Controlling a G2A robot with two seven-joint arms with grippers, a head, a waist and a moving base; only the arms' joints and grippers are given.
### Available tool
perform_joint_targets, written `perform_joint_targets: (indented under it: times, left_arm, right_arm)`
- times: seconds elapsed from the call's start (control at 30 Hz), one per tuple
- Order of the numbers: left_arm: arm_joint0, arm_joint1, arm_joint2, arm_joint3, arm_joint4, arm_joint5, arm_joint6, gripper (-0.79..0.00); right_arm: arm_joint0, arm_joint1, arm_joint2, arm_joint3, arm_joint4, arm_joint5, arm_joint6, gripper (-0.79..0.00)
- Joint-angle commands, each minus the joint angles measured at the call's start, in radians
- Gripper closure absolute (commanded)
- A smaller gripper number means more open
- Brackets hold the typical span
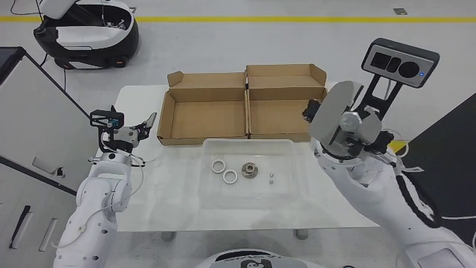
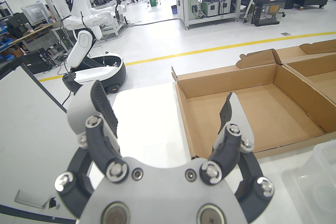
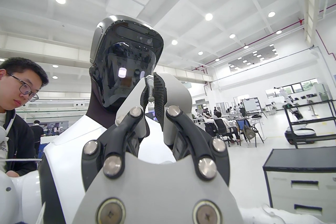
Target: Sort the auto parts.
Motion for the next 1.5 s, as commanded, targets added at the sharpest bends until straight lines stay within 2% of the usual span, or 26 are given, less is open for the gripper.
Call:
perform_joint_targets:
  times: [0.0, 0.97, 1.07, 1.17, 1.27, 1.47]
  left_arm:
    - [0.000, 0.000, 0.000, 0.000, 0.000, 0.000, 0.000, -0.785]
    - [0.000, 0.000, 0.000, 0.000, 0.000, 0.000, 0.000, -0.785]
    - [0.000, 0.000, 0.000, 0.000, 0.000, 0.000, 0.000, -0.785]
    - [0.000, 0.000, 0.000, 0.000, 0.000, 0.000, 0.000, -0.785]
    - [0.000, 0.000, 0.000, 0.000, 0.000, 0.000, 0.000, -0.785]
    - [0.000, 0.000, 0.000, 0.000, 0.000, 0.000, 0.000, -0.785]
  right_arm:
    - [0.001, -0.001, -0.002, -0.002, 0.003, -0.002, 0.000, 0.000]
    - [0.001, -0.001, -0.002, -0.002, 0.003, -0.002, 0.000, 0.000]
    - [-0.013, 0.000, 0.034, 0.004, -0.028, 0.035, -0.012, 0.000]
    - [-0.034, 0.010, 0.108, 0.028, -0.027, 0.082, 0.021, 0.000]
    - [-0.060, 0.024, 0.194, 0.065, -0.004, 0.144, 0.104, 0.000]
    - [-0.084, 0.060, 0.383, 0.158, 0.004, 0.306, 0.367, 0.000]
